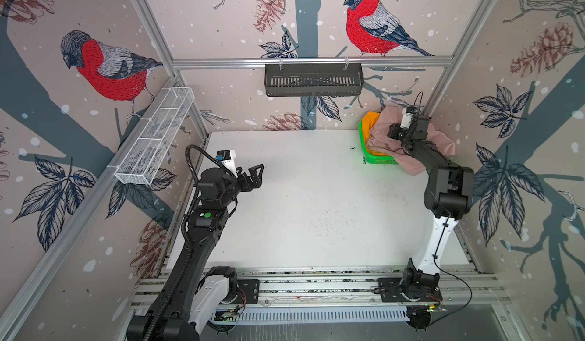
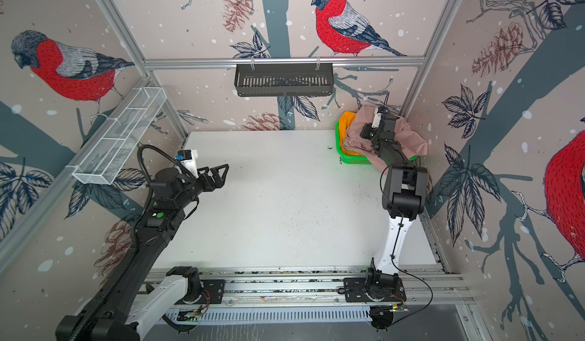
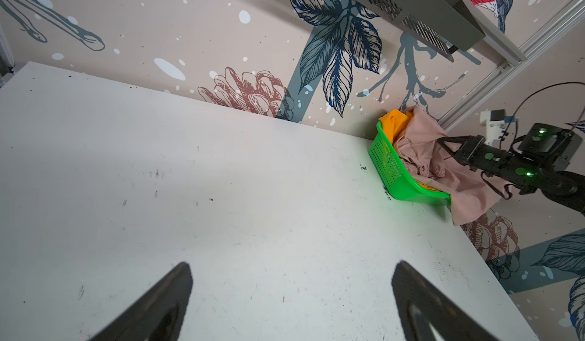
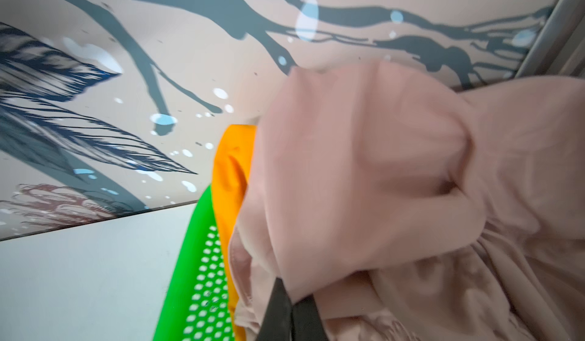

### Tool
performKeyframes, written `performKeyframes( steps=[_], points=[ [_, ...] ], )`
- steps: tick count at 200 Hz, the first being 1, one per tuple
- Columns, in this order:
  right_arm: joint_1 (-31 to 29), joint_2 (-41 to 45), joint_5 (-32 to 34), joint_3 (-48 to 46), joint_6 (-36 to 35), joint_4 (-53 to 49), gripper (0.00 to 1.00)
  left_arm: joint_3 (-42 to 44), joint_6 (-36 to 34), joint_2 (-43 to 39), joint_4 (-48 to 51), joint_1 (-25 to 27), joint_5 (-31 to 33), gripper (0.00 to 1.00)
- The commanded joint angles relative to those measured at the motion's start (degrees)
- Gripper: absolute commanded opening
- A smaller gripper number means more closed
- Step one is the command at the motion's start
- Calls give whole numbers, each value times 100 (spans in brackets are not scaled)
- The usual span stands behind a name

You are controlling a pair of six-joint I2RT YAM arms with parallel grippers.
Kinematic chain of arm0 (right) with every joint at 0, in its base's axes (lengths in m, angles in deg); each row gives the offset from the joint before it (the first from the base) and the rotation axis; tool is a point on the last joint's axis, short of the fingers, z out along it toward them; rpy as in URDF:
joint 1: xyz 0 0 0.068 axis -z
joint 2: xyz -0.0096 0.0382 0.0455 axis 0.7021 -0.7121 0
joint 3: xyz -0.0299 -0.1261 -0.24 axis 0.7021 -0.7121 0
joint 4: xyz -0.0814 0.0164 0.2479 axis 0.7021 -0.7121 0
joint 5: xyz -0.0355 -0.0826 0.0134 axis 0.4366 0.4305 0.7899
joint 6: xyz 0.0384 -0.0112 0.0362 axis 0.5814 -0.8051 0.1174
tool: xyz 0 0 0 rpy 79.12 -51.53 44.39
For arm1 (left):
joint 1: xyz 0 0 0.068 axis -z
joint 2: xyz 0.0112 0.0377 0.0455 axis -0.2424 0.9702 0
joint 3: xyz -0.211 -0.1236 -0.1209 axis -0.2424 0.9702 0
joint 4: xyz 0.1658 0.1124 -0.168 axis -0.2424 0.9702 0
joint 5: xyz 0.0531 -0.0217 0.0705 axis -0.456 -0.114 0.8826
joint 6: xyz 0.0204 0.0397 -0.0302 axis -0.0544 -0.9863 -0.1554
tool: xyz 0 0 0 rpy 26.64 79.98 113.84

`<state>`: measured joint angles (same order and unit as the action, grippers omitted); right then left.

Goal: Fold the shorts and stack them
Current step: 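Reach the right gripper into the green basket and grasp the pink shorts, then lift the pink shorts out of the basket and drop them on the table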

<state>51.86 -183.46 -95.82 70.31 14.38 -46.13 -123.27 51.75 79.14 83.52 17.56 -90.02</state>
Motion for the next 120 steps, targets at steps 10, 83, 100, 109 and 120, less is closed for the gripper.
performKeyframes(
  steps=[10, 83, 100, 109, 120],
  points=[
    [-112, 907, -162, -825, 188, 906, 0, 39, -17, 76, -122, 12, -98, 99],
    [-1004, 2772, 527, -919, 29, 567, 0, 83, 81, 221, -366, 7, -799, 99],
    [-1320, 3104, 750, -782, -215, 489, 0, 91, 117, 209, -380, 16, -769, 99],
    [-1474, 3202, 774, -584, -331, 331, 0, 108, 122, 187, -405, 25, -776, 99],
    [-1639, 3283, 703, -262, -404, 95, 0, 130, 132, 144, -451, 25, -775, 99]
  ],
)
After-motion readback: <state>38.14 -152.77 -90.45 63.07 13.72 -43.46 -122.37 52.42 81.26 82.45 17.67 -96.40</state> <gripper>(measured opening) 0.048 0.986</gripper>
